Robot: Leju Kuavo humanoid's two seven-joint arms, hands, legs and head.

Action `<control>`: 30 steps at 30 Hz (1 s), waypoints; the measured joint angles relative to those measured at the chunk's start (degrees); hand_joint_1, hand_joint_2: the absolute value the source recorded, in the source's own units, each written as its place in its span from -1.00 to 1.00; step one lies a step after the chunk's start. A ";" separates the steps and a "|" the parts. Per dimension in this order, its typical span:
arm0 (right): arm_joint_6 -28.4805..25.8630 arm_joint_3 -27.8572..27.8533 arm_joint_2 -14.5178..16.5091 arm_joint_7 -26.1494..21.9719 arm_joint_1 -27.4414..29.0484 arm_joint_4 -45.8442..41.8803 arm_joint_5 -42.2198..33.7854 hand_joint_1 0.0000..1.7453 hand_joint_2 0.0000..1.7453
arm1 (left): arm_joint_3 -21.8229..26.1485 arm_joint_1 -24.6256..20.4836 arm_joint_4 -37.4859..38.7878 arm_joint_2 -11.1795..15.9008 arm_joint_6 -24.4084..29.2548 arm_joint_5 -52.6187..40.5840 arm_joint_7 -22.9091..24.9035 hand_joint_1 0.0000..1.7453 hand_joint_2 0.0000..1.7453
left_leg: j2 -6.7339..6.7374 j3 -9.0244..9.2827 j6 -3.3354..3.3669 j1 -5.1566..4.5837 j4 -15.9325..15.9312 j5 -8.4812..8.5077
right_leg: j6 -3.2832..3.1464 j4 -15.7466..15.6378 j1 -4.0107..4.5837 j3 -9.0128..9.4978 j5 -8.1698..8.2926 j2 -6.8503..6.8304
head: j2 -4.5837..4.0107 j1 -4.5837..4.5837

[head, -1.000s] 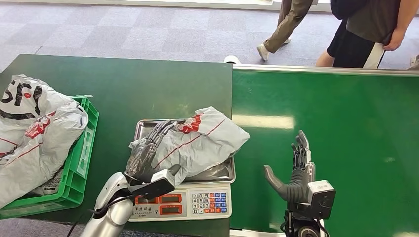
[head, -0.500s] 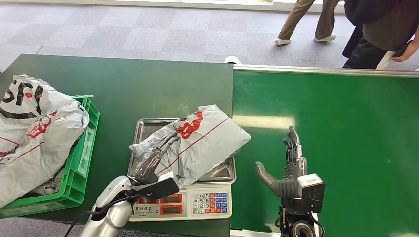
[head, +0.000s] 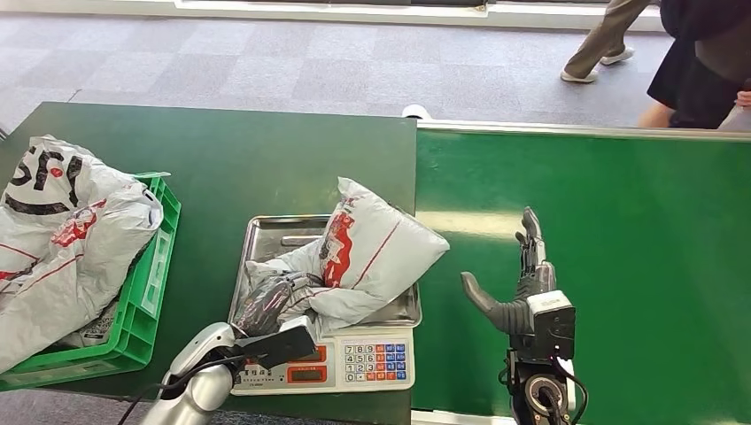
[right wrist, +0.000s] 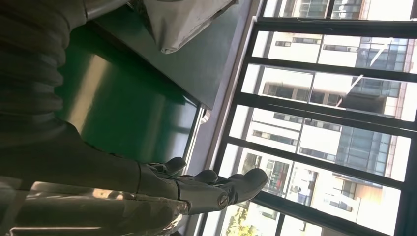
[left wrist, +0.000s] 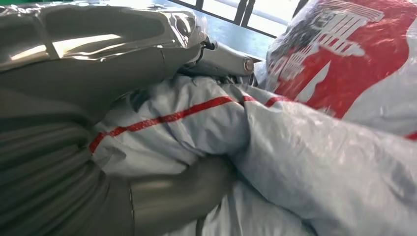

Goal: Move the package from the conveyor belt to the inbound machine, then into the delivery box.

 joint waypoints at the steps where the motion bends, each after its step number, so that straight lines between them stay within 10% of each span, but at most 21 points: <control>1: 0.00 -0.02 -0.08 0.00 0.00 0.05 0.00 -1.00 1.00 | -0.01 0.00 -0.06 0.01 0.02 0.00 0.00 1.00 1.00 | 0.00 0.02 0.00 0.00 0.00 0.00 | 0.00 0.00 0.00 0.01 0.00 0.00 | 0.00 0.01; 12: -1.71 -1.02 -1.76 -1.36 0.81 0.05 0.75 -1.00 1.00 | -0.53 0.24 0.45 0.33 1.47 2.34 -2.98 1.00 1.00 | 0.00 0.10 -0.01 -0.01 0.01 0.00 | 0.00 0.00 -0.01 -0.02 0.00 0.01 | 0.00 0.01; 17: -1.77 -1.14 -1.85 -1.09 2.96 -1.85 -0.16 -1.00 1.00 | -0.09 1.93 -0.30 0.09 12.71 11.14 -13.21 1.00 1.00 | 0.07 -0.18 -0.01 0.01 0.03 0.02 | -0.02 0.02 0.01 -0.37 0.03 0.08 | 0.00 0.00; 30: -2.25 1.56 -2.21 0.48 -0.77 -1.83 -1.98 -1.00 1.00 | 6.84 2.89 -11.58 -1.71 41.80 12.60 -21.19 1.00 1.00 | 0.07 -0.47 -0.01 0.02 0.04 0.04 | -0.03 0.04 0.01 -0.64 0.05 0.09 | 0.00 0.01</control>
